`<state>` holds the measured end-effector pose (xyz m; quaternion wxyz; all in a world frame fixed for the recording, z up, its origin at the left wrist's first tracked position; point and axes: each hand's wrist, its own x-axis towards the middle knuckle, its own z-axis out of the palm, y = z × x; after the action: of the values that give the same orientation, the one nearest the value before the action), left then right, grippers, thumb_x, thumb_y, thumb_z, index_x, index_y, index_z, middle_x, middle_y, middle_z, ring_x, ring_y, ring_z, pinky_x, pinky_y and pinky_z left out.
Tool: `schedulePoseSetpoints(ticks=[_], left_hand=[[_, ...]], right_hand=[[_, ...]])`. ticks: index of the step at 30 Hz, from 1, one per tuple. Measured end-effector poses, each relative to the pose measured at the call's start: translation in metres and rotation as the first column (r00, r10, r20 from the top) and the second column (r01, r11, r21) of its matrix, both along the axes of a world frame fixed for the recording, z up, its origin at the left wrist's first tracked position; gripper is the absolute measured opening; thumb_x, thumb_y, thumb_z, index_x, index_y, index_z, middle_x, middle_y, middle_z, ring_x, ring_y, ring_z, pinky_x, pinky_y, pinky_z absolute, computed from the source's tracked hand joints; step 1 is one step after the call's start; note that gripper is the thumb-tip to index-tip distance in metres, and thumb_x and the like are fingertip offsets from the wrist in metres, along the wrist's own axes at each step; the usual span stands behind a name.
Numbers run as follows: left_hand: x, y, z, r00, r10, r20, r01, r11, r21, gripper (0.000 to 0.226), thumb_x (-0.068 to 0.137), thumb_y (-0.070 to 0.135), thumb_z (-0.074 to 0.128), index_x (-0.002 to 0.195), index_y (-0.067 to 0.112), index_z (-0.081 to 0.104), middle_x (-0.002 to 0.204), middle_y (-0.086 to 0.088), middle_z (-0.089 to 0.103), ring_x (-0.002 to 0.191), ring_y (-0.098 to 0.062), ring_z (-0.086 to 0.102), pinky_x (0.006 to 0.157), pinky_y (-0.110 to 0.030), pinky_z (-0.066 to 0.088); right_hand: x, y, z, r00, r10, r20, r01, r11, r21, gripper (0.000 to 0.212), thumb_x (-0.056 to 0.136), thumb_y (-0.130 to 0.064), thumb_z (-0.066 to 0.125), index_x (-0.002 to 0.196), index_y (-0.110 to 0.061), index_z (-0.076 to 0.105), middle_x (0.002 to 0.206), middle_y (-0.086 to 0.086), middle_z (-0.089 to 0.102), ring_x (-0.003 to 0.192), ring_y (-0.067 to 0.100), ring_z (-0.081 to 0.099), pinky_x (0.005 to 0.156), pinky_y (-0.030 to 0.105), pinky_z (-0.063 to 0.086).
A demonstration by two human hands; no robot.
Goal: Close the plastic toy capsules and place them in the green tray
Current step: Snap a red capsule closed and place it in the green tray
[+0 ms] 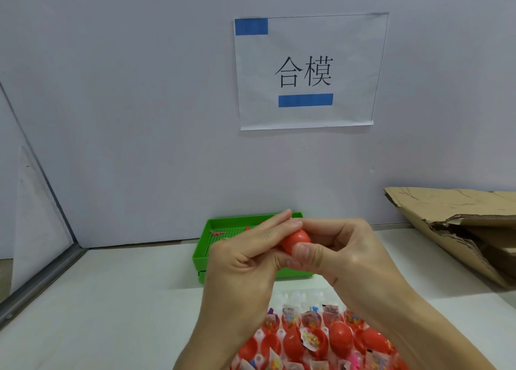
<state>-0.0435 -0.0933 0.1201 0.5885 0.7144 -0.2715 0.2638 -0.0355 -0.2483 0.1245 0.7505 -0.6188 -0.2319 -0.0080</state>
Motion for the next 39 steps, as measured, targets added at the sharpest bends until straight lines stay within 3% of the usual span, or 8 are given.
schedulePoseSetpoints(ticks=[6, 12, 17, 19, 22, 28, 32, 39], left_hand=[[-0.001, 0.001, 0.003, 0.995, -0.085, -0.059, 0.085, 0.996, -0.007, 0.049, 0.078, -0.012, 0.071, 0.111, 0.023, 0.074, 0.121, 0.014, 0.069, 0.111, -0.002, 0.065, 0.084, -0.016, 0.055], [-0.001, 0.001, 0.002, 0.996, -0.073, -0.058, 0.074, 0.997, 0.022, 0.048, 0.078, -0.006, 0.072, 0.111, 0.029, 0.073, 0.12, 0.016, 0.069, 0.109, -0.004, 0.067, 0.086, -0.019, 0.056], [-0.001, 0.003, 0.003, 0.996, -0.069, -0.052, 0.071, 0.997, 0.033, 0.046, 0.072, 0.018, 0.082, 0.116, 0.024, 0.071, 0.119, 0.01, 0.069, 0.114, -0.01, 0.065, 0.092, -0.024, 0.053], [-0.001, 0.001, 0.003, 0.996, -0.055, -0.068, 0.055, 0.998, 0.011, 0.04, 0.07, 0.015, 0.08, 0.108, 0.024, 0.073, 0.111, 0.006, 0.07, 0.106, -0.017, 0.068, 0.087, -0.028, 0.057], [-0.003, -0.001, 0.005, 0.983, -0.128, -0.133, 0.118, 0.99, -0.078, 0.031, 0.068, 0.012, 0.08, 0.096, 0.023, 0.071, 0.099, 0.003, 0.072, 0.089, -0.014, 0.073, 0.074, -0.021, 0.058], [-0.004, 0.0, 0.008, 0.996, 0.018, -0.089, -0.018, 1.0, 0.002, 0.032, 0.07, 0.041, 0.086, 0.096, 0.035, 0.07, 0.096, 0.011, 0.073, 0.095, -0.012, 0.07, 0.082, -0.025, 0.057], [-0.002, 0.002, 0.006, 0.989, 0.14, -0.052, -0.138, 0.99, 0.029, 0.032, 0.065, 0.043, 0.077, 0.096, 0.037, 0.073, 0.094, 0.018, 0.073, 0.091, -0.005, 0.07, 0.079, -0.02, 0.057], [-0.001, 0.004, 0.007, 0.986, 0.131, -0.1, -0.13, 0.991, 0.02, 0.042, 0.061, 0.044, 0.076, 0.102, 0.037, 0.072, 0.092, 0.02, 0.074, 0.088, -0.002, 0.072, 0.077, -0.013, 0.055]], right_hand=[[0.003, -0.002, 0.0, 1.0, -0.001, -0.015, 0.001, 1.0, 0.002, 0.051, 0.066, -0.031, 0.088, 0.111, -0.01, 0.075, 0.108, 0.018, 0.074, 0.106, 0.035, 0.07, 0.097, 0.048, 0.052], [0.001, -0.003, 0.002, 1.0, -0.009, 0.022, 0.009, 1.0, -0.021, 0.053, 0.062, -0.044, 0.085, 0.107, -0.017, 0.077, 0.105, 0.014, 0.076, 0.103, 0.032, 0.072, 0.09, 0.038, 0.057], [-0.002, -0.001, 0.007, 0.96, 0.252, -0.123, -0.226, 0.955, 0.19, 0.036, 0.086, -0.026, 0.065, 0.108, 0.002, 0.073, 0.112, 0.027, 0.07, 0.104, 0.036, 0.07, 0.085, 0.034, 0.057], [-0.005, 0.001, 0.009, 0.896, 0.401, -0.189, -0.339, 0.895, 0.291, 0.044, 0.093, -0.026, 0.055, 0.113, 0.011, 0.065, 0.115, 0.034, 0.065, 0.106, 0.04, 0.068, 0.089, 0.041, 0.055], [-0.007, 0.001, 0.011, 0.832, 0.508, -0.222, -0.414, 0.835, 0.362, 0.05, 0.098, -0.028, 0.049, 0.122, 0.015, 0.056, 0.116, 0.036, 0.063, 0.103, 0.04, 0.068, 0.089, 0.044, 0.054], [-0.002, 0.003, 0.009, 0.945, 0.179, -0.275, -0.126, 0.972, 0.201, 0.048, 0.083, -0.036, 0.067, 0.104, 0.007, 0.068, 0.097, 0.024, 0.071, 0.082, 0.032, 0.072, 0.073, 0.039, 0.06], [0.001, 0.001, 0.006, 0.98, -0.041, -0.194, 0.067, 0.99, 0.126, 0.025, 0.073, -0.034, 0.082, 0.086, -0.013, 0.077, 0.082, 0.012, 0.073, 0.069, 0.022, 0.072, 0.066, 0.028, 0.058], [0.001, -0.001, 0.005, 0.988, -0.116, -0.106, 0.124, 0.99, 0.07, 0.035, 0.064, -0.04, 0.078, 0.092, -0.019, 0.078, 0.084, 0.012, 0.076, 0.077, 0.024, 0.075, 0.07, 0.024, 0.058]])
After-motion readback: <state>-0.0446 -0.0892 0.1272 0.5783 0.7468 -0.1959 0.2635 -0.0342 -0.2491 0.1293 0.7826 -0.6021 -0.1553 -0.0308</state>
